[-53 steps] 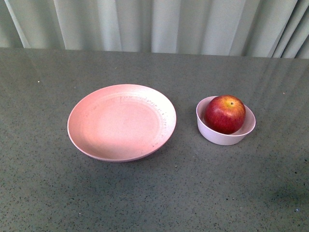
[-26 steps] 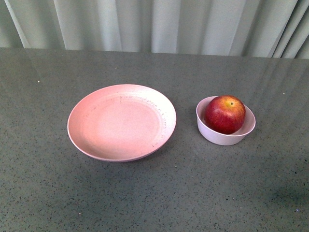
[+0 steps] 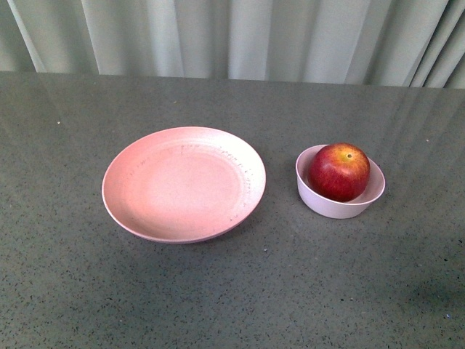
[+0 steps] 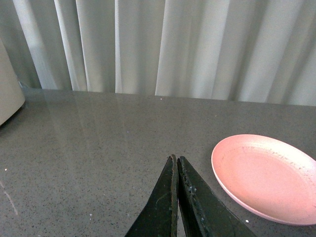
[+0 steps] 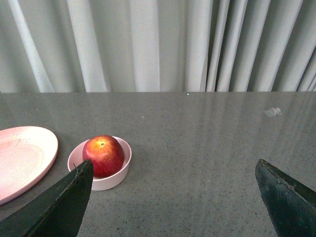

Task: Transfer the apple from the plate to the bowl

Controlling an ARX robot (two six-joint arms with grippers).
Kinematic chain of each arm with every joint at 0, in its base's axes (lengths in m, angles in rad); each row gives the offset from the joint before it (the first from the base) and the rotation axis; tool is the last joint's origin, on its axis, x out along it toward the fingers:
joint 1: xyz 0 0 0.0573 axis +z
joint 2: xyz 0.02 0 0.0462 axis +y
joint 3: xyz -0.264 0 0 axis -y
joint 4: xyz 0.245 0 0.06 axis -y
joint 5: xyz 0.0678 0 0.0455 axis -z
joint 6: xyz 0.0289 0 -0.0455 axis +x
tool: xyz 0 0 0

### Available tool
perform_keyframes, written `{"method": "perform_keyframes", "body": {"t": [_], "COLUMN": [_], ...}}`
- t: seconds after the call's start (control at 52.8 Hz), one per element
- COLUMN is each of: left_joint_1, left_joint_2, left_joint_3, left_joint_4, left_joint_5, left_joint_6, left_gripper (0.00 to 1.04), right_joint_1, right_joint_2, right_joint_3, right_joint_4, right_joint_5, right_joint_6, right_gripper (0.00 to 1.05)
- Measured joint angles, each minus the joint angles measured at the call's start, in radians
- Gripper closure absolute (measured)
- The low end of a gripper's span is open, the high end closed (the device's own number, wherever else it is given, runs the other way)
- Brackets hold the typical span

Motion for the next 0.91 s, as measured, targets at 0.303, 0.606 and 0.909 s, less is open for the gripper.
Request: {"method": "perform_keyframes", "body": {"t": [0.303,0.606,0.909], "left_joint_1": [0.0,0.0,0.0], "left_joint_2": [0.0,0.0,0.0], "left_joint_3": [0.0,0.0,0.0], "left_joint_4": [0.0,0.0,0.0], "left_joint_5": [0.0,0.0,0.0], "left_joint_6": [0.0,0.002,0.002], "left_gripper": [0.38,0.09,0.09], "right_joint_1": [0.0,0.0,0.0], "right_joint_2": [0.0,0.0,0.0], "right_joint_3": [0.0,0.0,0.0], "right_joint_4": [0.0,0.0,0.0], "right_joint_5": [0.0,0.0,0.0], "right_joint_6": [0.0,0.0,0.0], "right_gripper": [0.09,0.09,0.09]}}
